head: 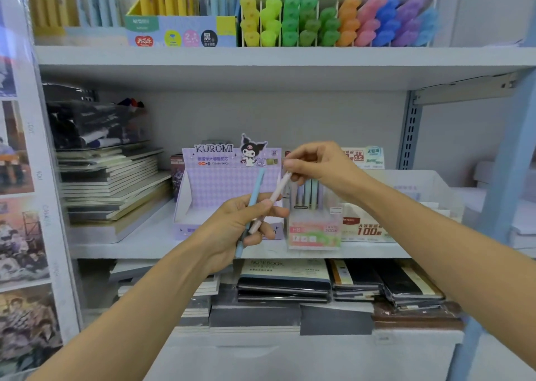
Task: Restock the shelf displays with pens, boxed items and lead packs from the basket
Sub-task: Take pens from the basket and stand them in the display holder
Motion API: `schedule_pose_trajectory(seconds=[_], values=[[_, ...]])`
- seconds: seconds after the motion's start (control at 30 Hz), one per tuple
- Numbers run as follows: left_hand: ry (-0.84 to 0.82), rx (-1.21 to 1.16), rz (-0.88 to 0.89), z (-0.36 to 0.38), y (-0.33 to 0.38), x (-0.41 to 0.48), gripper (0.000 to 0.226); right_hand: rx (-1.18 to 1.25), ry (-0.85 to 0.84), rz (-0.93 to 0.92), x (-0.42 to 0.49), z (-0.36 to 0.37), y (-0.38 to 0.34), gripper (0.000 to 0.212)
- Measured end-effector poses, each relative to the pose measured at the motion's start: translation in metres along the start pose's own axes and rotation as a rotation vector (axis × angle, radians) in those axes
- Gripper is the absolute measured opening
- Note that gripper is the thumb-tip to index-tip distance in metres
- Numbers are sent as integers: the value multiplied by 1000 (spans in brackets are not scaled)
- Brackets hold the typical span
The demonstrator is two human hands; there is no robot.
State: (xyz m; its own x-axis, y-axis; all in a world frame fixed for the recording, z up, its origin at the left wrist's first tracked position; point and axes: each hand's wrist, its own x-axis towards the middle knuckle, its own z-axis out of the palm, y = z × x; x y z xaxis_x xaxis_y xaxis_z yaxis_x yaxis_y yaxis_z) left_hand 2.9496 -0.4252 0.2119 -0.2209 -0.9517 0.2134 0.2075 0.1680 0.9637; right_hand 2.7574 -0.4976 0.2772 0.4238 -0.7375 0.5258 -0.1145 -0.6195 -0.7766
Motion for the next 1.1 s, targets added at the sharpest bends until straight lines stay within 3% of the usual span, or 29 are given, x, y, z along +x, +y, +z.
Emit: schedule_pose_trajectory(seconds=[0.13, 0.2, 0.3, 0.47, 0.57, 0.73, 0.93, 1.1], values=[[189, -83, 25, 2, 6, -4, 26, 124, 121, 11, -21, -19, -2, 11], [288, -124, 91, 4, 11, -7, 10, 58, -2, 72, -35, -23, -2, 23], [377, -156, 182, 13, 16, -10, 4, 15, -246, 149, -56, -17, -1, 22], [346, -138, 213, 31, 18, -18, 23, 126, -381, 143, -72, 6, 0, 13], [303, -76, 223, 33, 17, -22, 30, 74, -423, 142, -73, 8, -4, 17], [260, 60, 202, 33, 15, -17, 31, -12, -46, -46, -53, 11, -15, 24], [243, 174, 190, 35, 11, -6, 22, -106, -69, -128, -30, 12, -21, 15], [308, 1, 77, 27, 16, 7, 25, 38, 300, -151, -12, -18, -20, 10]])
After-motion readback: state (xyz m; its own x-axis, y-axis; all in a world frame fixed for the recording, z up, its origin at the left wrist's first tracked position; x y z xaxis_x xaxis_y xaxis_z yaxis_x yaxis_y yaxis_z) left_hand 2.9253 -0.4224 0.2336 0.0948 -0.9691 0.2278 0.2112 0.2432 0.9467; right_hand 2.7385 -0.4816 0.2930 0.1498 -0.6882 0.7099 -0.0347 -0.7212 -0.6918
